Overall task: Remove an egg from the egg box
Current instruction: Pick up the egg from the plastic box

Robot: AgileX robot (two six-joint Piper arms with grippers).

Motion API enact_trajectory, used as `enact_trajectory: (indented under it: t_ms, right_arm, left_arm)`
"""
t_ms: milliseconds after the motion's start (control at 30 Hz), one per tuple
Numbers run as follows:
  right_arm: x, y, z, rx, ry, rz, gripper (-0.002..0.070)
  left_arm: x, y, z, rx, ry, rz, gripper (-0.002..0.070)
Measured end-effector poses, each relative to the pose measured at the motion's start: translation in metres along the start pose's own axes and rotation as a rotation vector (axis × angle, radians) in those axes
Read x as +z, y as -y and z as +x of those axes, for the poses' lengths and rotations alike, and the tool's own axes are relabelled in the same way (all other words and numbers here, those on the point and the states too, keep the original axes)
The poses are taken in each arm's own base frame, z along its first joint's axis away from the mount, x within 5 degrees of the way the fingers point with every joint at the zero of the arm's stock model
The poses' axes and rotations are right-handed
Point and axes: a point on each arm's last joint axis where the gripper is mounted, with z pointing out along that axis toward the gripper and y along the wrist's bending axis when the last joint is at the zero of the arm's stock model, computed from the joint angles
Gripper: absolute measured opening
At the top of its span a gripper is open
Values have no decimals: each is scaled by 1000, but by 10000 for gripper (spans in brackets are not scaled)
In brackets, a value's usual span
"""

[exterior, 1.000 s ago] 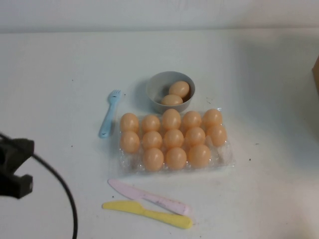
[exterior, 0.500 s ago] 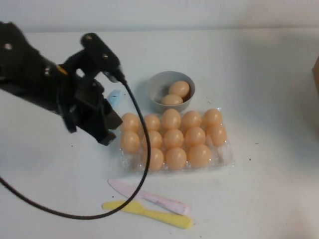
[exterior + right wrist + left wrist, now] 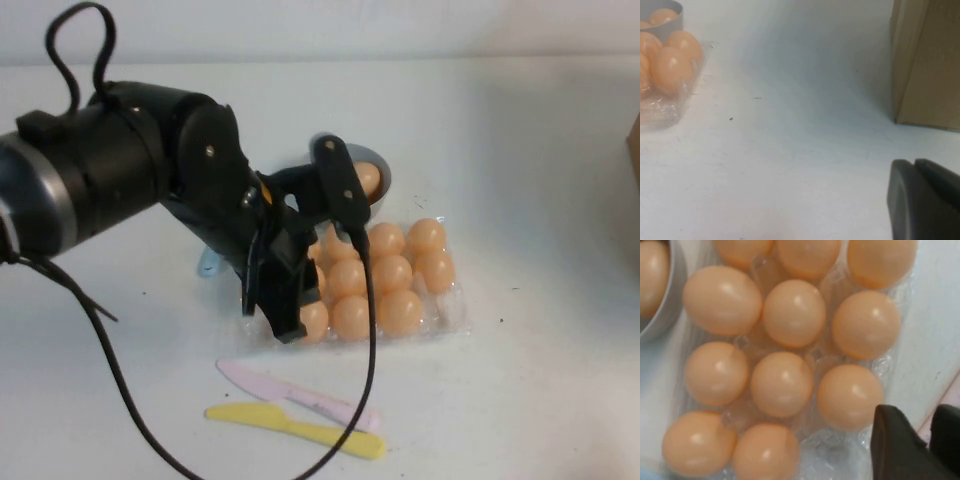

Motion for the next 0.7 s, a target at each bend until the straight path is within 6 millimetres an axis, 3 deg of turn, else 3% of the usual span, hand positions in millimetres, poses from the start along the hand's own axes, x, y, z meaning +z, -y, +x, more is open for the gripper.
enact_trajectory:
  t_ms: [133, 233, 367, 700]
  right_arm:
    - [0, 0, 0, 1, 0, 0, -17]
    - [0, 0, 0, 1, 0, 0, -17]
    - [0, 0, 0, 1, 0, 0, -17]
    - [0, 0, 0, 1, 0, 0, -17]
  left_arm:
    - [13, 11, -6, 91, 0, 25, 308]
    - [22, 13, -8, 116, -5, 32, 406]
    - [31, 12, -8, 118, -11, 36, 442]
    - [48, 10, -5, 131, -46, 42, 449]
